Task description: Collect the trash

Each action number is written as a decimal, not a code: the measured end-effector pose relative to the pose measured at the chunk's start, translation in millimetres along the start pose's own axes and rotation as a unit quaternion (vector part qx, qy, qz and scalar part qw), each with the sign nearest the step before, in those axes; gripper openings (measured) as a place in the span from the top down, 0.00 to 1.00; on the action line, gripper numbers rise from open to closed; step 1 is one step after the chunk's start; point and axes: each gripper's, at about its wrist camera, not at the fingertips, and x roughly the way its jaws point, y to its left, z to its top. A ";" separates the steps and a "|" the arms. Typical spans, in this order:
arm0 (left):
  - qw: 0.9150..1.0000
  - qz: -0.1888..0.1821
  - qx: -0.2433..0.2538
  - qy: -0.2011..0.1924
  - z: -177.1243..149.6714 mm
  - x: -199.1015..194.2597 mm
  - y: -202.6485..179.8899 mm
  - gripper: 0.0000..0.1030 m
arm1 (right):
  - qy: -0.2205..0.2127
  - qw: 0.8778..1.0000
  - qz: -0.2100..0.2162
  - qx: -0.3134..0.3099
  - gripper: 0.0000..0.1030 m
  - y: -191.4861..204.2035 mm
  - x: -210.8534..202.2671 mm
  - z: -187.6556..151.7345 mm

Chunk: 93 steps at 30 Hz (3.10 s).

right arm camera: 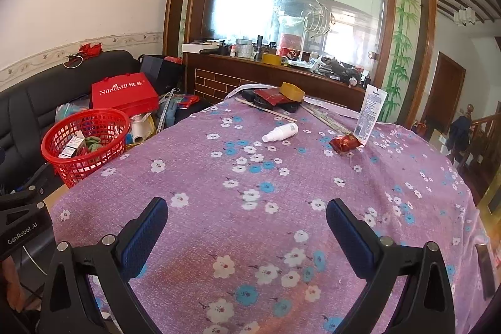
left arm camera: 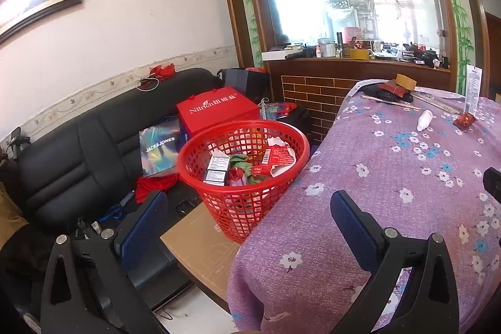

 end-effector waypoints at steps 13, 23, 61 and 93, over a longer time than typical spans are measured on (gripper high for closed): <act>1.000 0.006 -0.009 0.008 -3.9 8.1 10.8 0.00 | 0.008 1.000 -0.002 -0.020 0.00 15.9 9.0 -0.5; 1.000 0.000 -0.006 0.009 -5.1 11.6 10.6 0.00 | 0.012 1.000 -0.002 -0.021 0.00 18.6 17.1 1.9; 1.000 -0.011 -0.006 0.018 -7.6 13.6 3.6 0.00 | 0.016 1.000 -0.012 -0.020 0.00 18.6 14.8 -2.9; 1.000 -0.010 -0.007 0.020 -6.6 15.4 6.3 0.00 | 0.018 1.000 -0.010 -0.019 0.00 18.2 17.5 -2.1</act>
